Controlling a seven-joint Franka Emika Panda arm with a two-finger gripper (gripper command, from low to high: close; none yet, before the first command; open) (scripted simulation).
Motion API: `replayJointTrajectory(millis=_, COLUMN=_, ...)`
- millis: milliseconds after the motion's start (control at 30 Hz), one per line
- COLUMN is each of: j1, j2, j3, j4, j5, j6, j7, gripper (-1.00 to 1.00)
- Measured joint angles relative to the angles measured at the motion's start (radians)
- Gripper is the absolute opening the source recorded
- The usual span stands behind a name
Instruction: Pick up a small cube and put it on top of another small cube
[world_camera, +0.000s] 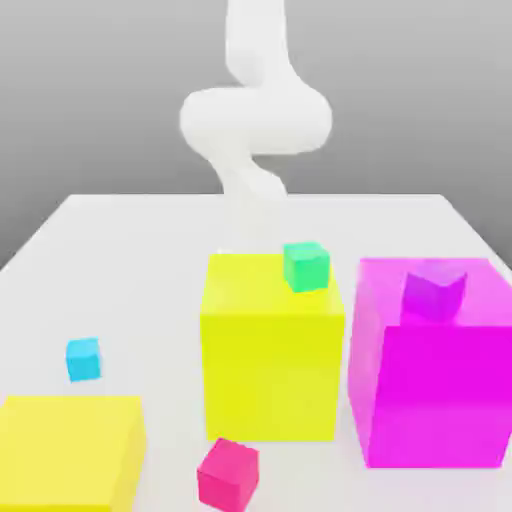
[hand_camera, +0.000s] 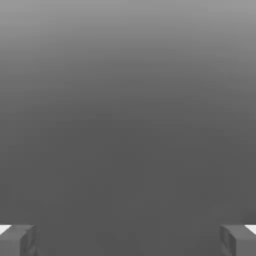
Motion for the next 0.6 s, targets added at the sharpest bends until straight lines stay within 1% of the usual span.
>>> replayJointTrajectory(millis=167, j1=-0.071, j2=0.113, j3=-0.026, j4=-0.068, j5=-0.11, j6=0.067, j7=-0.062, gripper=0.0)
replayJointTrajectory(millis=333, j1=-0.135, j2=0.224, j3=-0.075, j4=-0.132, j5=-0.201, j6=0.128, j7=-0.133, gripper=0.0)
replayJointTrajectory(millis=600, j1=-0.22, j2=0.396, j3=-0.195, j4=-0.235, j5=-0.3, j6=0.229, j7=-0.282, gripper=0.0)
